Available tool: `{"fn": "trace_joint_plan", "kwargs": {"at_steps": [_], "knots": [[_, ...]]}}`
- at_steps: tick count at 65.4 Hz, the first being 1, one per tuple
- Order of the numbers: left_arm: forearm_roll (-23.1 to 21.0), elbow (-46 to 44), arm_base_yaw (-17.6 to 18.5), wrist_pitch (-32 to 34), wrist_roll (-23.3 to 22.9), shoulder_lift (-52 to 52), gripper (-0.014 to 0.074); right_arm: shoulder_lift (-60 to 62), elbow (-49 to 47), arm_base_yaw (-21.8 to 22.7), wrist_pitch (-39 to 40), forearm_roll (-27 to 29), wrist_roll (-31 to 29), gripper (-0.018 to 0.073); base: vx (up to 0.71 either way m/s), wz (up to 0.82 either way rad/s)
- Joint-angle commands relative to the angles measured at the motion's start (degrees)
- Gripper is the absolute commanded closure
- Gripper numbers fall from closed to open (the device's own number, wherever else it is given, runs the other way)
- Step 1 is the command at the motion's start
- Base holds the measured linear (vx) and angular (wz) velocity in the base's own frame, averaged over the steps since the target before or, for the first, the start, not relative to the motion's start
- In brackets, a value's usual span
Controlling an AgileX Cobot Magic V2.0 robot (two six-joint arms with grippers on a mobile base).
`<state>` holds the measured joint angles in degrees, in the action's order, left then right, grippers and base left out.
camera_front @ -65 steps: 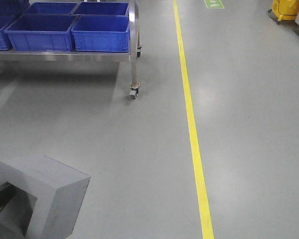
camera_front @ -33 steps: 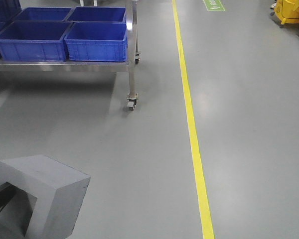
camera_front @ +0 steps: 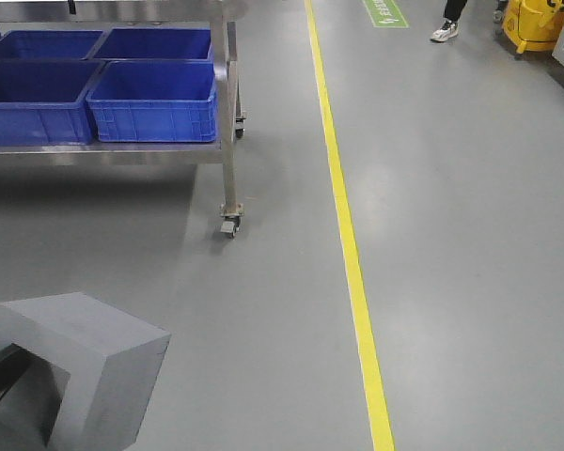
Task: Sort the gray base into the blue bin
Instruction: 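Drive the base away from the table holding the block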
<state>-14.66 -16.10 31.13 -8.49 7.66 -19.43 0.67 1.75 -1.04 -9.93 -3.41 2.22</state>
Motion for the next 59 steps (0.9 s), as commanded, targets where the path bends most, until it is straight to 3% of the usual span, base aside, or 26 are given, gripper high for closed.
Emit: {"fn": "trace_joint_plan", "kwargs": {"at_steps": [1,59], "knots": [[-0.8,-1.8,0.4,6.6,-0.7,-0.3,0.0602,0.7,0.8,0.3,4.3,-0.4,-0.3,0.0568,0.4,-0.01],[-0.8,-1.8,0.4,6.6,-0.7,-0.3,0.0602,0.7,0.8,0.3,4.3,-0.4,-0.3,0.0568,0.41,0.05]]}}
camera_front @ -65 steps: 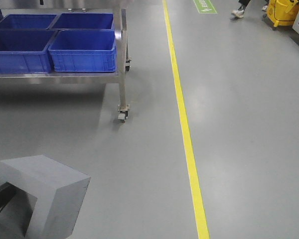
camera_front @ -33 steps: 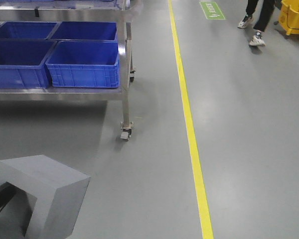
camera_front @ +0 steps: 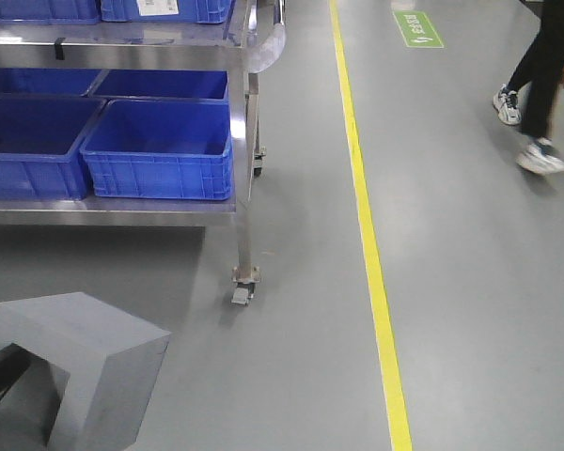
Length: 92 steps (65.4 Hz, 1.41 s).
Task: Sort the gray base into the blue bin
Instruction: 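Drive the base away from the table holding the block, then drive down the aisle between shelves of blue bins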
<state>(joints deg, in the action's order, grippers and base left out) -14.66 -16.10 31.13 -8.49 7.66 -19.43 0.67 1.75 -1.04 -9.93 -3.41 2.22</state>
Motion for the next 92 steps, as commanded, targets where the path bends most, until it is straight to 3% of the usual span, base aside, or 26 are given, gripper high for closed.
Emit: {"fn": "trace_joint_plan", "kwargs": {"at_steps": [1,29,92], "knots": [[-0.8,-1.8,0.4,6.6,-0.7,-0.3,0.0602,0.7,0.8,0.3,4.3,-0.4,-0.3,0.0568,0.37,0.01],[-0.8,-1.8,0.4,6.6,-0.7,-0.3,0.0602,0.7,0.8,0.3,4.3,-0.4,-0.3,0.0568,0.32,0.3],[-0.8,-1.8,0.4,6.6,-0.7,-0.3,0.0602,0.7,0.8,0.3,4.3,-0.4,-0.3,0.0568,0.23,0.82]]}}
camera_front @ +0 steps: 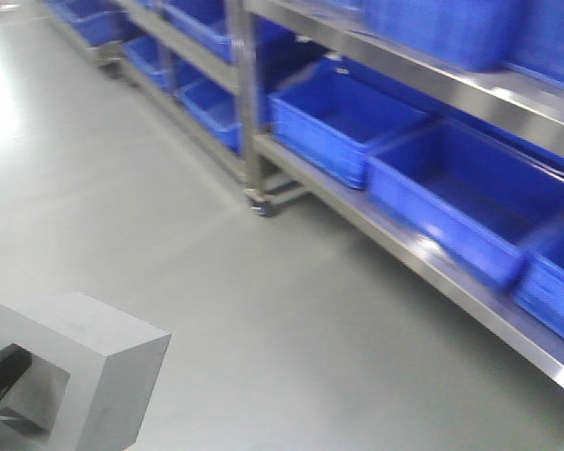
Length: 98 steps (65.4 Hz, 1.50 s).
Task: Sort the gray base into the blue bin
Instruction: 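Drive down the aisle between shelves of blue bins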
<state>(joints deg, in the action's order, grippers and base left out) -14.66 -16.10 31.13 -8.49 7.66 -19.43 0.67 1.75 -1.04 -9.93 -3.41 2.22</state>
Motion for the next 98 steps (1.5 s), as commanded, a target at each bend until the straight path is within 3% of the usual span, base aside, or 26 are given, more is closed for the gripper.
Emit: {"fn": "trace_joint_plan", "kwargs": {"at_steps": [1,47,98], "knots": [[-0.8,-1.8,0.4,6.6,-0.7,-0.3,0.0602,0.7,0.8,0.3,4.3,-0.4,-0.3,0.0568,0.21,0.75],[-0.8,-1.8,0.4,6.6,-0.7,-0.3,0.0602,0.7,0.8,0.3,4.3,-0.4,-0.3,0.0568,0.23,0.66],[-0.8,-1.8,0.4,6.4,-0.7,-0.3,0.0602,0.7,0.8,0.3,4.3,-0.4,-0.3,0.0568,0.39,0.14]]}}
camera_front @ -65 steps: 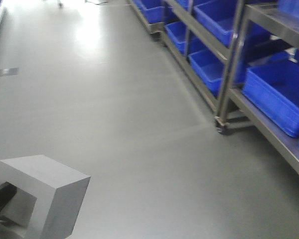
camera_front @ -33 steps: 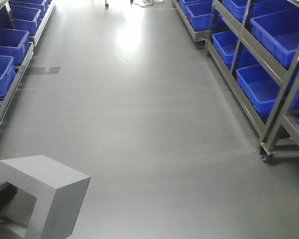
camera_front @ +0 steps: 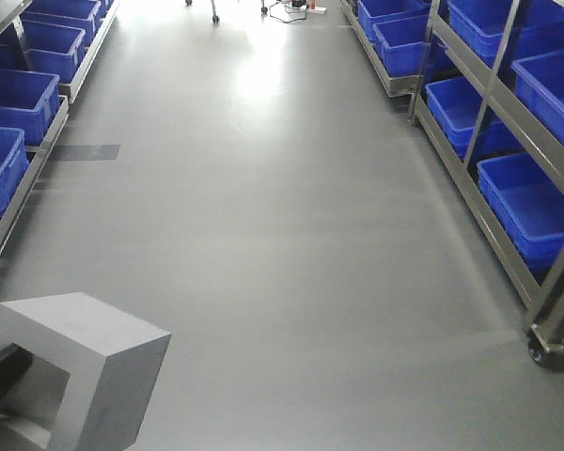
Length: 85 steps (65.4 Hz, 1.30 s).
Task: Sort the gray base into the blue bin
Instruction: 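Drive down the aisle between shelves of blue bins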
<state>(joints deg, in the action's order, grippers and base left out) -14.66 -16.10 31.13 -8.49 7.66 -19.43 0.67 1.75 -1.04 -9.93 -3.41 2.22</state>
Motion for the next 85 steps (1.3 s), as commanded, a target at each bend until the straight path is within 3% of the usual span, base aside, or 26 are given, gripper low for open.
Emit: {"fn": "trace_joint_plan", "kwargs": {"at_steps": [1,85], "knots": [[-0.8,-1.8,0.4,6.4,-0.7,-0.3,0.0602,0.7,0.8,0.3,4.3,-0.4,-0.3,0.0568,0.43,0.07],[-0.8,-1.8,0.4,6.4,-0.7,-0.3,0.0602,0.7,0.8,0.3,4.3,-0.4,-0.3,0.0568,0.43,0.04]]}}
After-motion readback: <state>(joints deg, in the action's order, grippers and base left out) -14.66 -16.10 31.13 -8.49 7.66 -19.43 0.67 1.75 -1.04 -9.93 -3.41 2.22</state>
